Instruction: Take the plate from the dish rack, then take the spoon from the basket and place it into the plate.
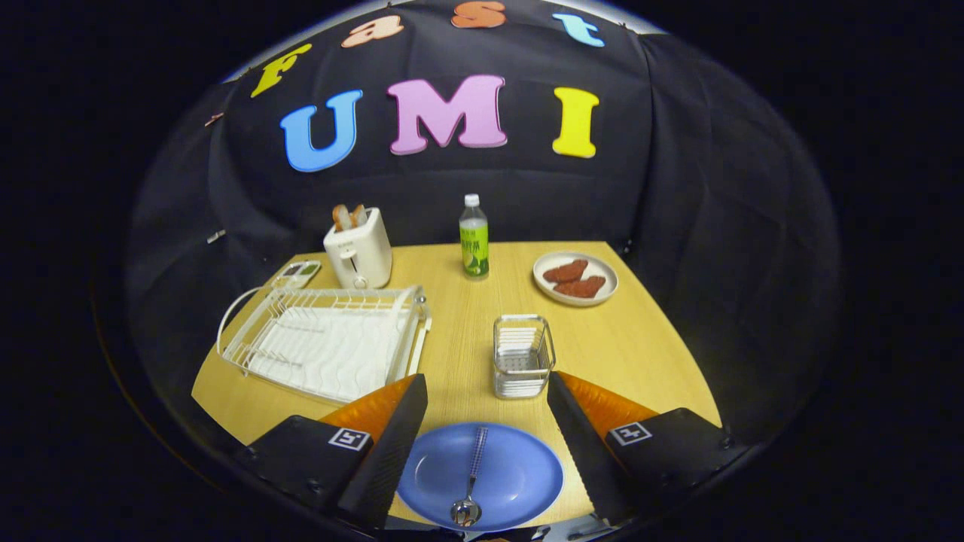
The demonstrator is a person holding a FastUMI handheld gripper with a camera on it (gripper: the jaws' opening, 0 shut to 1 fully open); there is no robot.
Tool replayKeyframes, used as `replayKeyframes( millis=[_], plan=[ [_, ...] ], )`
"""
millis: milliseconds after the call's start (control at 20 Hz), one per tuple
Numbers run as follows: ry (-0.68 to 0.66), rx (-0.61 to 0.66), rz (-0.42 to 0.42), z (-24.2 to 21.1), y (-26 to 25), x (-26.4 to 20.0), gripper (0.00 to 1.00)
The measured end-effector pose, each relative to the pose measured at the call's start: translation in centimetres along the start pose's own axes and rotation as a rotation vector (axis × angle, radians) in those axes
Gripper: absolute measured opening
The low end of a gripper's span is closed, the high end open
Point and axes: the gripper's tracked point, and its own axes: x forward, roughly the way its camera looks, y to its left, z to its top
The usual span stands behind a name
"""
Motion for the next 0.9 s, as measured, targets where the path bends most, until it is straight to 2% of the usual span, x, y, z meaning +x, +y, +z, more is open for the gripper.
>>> replayKeyframes(
  millis=[250,500,750,900],
  plan=[
    [-0.222,0.023,-0.025,8.9,-0.3,-4.7,0.99],
    [-0.397,0.029,-0.072,14.8,-1.5,-9.4,0.98],
    [-0.462,0.108,-0.108,14.9,-2.3,-12.8,0.98],
    [-0.449,0.089,-0.116,13.7,-2.8,-12.3,0.98]
  ],
)
